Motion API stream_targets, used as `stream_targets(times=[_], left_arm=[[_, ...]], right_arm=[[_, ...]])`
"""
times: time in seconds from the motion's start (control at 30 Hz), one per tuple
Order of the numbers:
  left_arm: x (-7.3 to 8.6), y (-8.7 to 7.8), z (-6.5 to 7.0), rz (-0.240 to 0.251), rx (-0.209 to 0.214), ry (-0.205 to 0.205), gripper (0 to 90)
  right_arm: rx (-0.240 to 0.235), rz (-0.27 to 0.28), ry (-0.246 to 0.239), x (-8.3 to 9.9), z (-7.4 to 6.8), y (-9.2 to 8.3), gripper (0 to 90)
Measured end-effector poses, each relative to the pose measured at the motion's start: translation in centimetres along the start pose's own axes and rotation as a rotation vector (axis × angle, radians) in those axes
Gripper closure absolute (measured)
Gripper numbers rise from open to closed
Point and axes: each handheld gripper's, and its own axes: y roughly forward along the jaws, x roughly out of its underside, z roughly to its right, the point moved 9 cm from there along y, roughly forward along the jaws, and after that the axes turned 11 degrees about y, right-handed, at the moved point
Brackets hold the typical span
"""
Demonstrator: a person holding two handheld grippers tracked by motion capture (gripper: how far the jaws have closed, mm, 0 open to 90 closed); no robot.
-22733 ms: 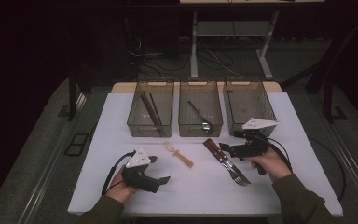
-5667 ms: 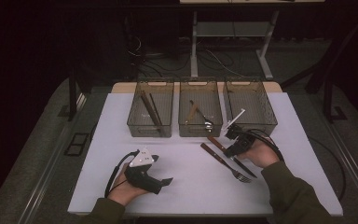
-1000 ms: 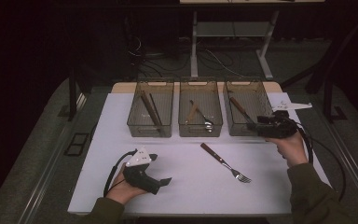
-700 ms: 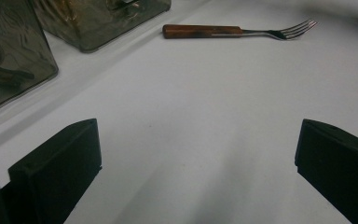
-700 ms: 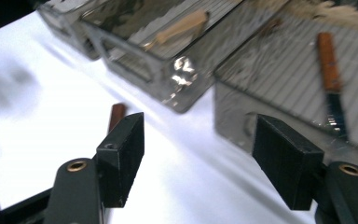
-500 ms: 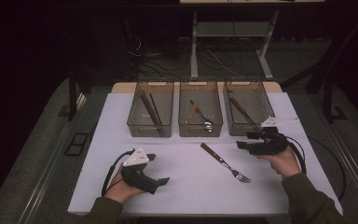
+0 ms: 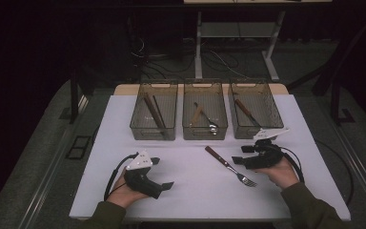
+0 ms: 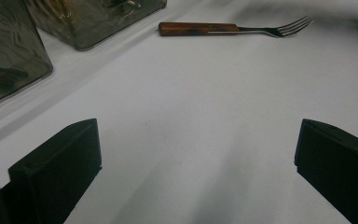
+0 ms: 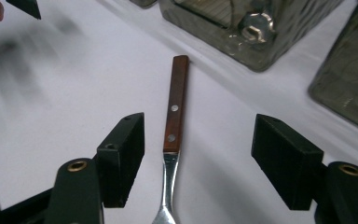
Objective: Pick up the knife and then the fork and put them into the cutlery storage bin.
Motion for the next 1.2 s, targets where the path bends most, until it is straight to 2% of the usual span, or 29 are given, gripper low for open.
stream_targets(times=[0.2, 0.5, 0.67, 1.0, 1.2], left_arm=[[-0.1, 0.0, 0.0, 0.003, 0.003, -0.001, 0.0], [0.0, 0.1, 0.1, -0.001, 0.005, 0.002, 0.0], [0.0, 0.1, 0.1, -0.003, 0.005, 0.002, 0.0], [0.0, 0.1, 0.1, -0.003, 0.005, 0.001, 0.0], [0.0, 0.1, 0.1, -0.006, 0.006, 0.003, 0.0]], right_arm=[[0.002, -0.048, -0.009, 0.7, -0.7, 1.2, 39.6], [0.026, -0.110, -0.008, 1.5, -1.2, 2.6, 55.6], [0.035, -0.115, -0.014, 1.4, -1.4, 3.2, 63.1], [0.067, -0.150, -0.043, 1.7, -1.4, 4.4, 69.6], [0.096, -0.164, -0.087, 1.7, -1.4, 4.6, 72.4]])
